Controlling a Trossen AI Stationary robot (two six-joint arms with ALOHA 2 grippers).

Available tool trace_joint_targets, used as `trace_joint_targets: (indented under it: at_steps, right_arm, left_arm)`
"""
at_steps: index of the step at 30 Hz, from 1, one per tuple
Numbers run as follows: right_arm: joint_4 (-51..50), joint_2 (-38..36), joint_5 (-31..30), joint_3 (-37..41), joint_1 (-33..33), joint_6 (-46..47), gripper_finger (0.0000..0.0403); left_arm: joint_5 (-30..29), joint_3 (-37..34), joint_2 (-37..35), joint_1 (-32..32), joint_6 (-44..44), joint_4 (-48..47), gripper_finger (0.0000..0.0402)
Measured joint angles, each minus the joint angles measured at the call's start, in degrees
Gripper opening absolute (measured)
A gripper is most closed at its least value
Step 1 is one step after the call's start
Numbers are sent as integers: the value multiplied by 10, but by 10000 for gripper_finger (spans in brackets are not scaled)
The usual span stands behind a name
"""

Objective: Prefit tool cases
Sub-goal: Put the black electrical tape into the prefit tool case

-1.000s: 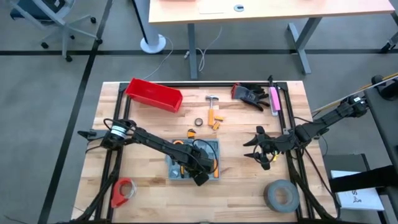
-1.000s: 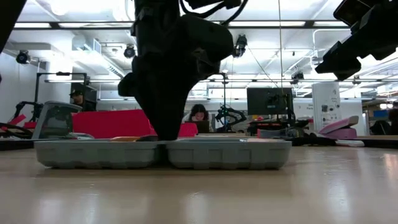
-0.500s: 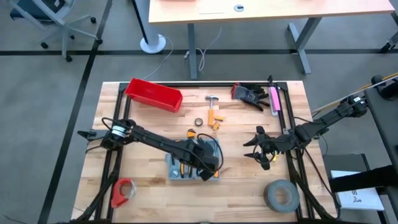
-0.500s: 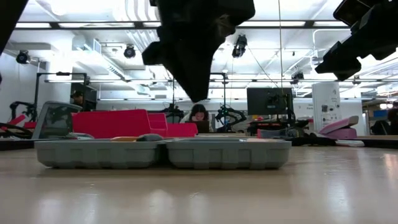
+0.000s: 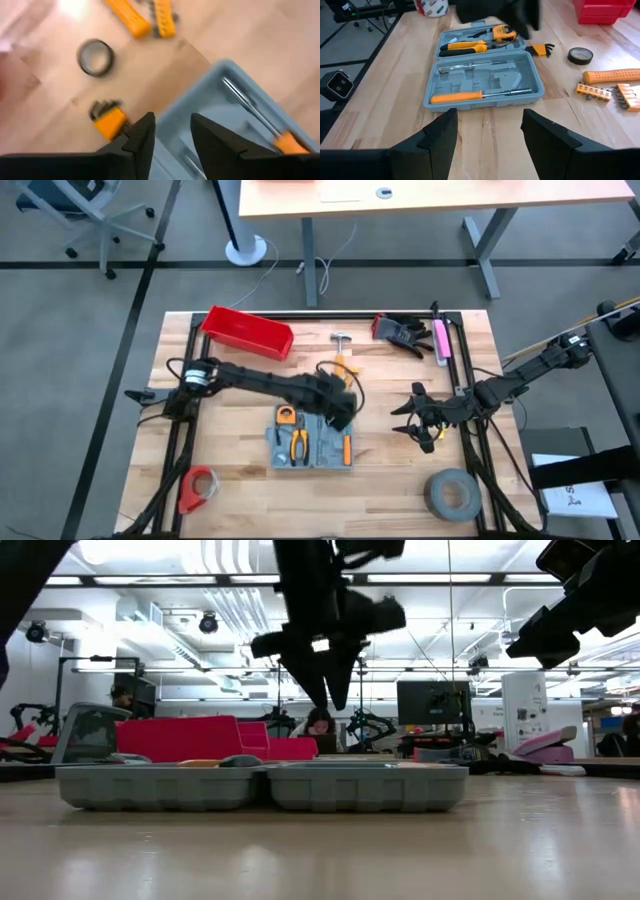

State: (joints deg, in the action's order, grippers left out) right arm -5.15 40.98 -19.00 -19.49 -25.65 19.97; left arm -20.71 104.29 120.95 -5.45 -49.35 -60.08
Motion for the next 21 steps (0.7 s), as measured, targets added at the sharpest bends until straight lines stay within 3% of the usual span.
trace_joint_targets:
  at_steps: [10,16,21]
  right_arm:
    - [0,0,0,0,0,-11,199]
    - [3,0,0,0,0,-12,199]
    - [16,0,0,0,0,-15,199]
  left_arm:
    - [9,-1,0,107,63,6,144]
    - [85,-6,0,148,103,41,135]
    - [93,-13,0,161,107,54,142]
